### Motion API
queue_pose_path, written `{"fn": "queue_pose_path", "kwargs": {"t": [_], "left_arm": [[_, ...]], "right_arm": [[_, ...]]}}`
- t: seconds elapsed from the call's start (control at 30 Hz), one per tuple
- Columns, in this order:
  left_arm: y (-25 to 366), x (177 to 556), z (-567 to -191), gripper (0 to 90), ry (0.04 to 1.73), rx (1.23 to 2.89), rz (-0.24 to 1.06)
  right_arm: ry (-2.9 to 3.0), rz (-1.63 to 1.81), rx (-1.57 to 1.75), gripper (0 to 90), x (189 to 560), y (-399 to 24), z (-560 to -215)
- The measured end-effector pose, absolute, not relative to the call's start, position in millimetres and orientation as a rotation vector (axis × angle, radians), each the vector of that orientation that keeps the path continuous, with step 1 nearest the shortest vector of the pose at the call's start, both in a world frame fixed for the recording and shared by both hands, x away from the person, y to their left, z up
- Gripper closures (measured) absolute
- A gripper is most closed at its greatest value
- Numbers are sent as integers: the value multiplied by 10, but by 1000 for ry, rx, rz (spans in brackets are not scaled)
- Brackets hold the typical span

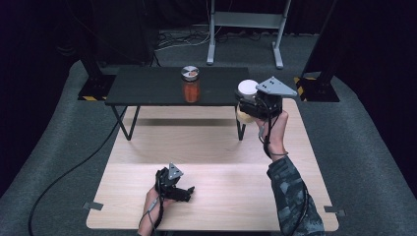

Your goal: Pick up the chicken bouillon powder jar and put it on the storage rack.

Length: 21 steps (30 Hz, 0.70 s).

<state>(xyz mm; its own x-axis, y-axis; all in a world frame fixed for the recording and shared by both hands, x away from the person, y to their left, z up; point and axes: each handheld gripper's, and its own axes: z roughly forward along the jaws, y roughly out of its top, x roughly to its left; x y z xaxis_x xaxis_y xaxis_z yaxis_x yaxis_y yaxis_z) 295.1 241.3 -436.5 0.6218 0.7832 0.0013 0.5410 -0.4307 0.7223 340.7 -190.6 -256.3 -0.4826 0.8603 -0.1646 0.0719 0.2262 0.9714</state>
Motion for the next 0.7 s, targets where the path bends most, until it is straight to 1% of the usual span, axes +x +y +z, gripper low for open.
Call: {"fn": "queue_pose_path", "kwargs": {"t": [0.7], "left_arm": [[2414, 2952, -4366, 14, 1032, 2142, 442]], "right_arm": [[1735, 1340, 883, 322, 3481, -1901, -2463]]}}
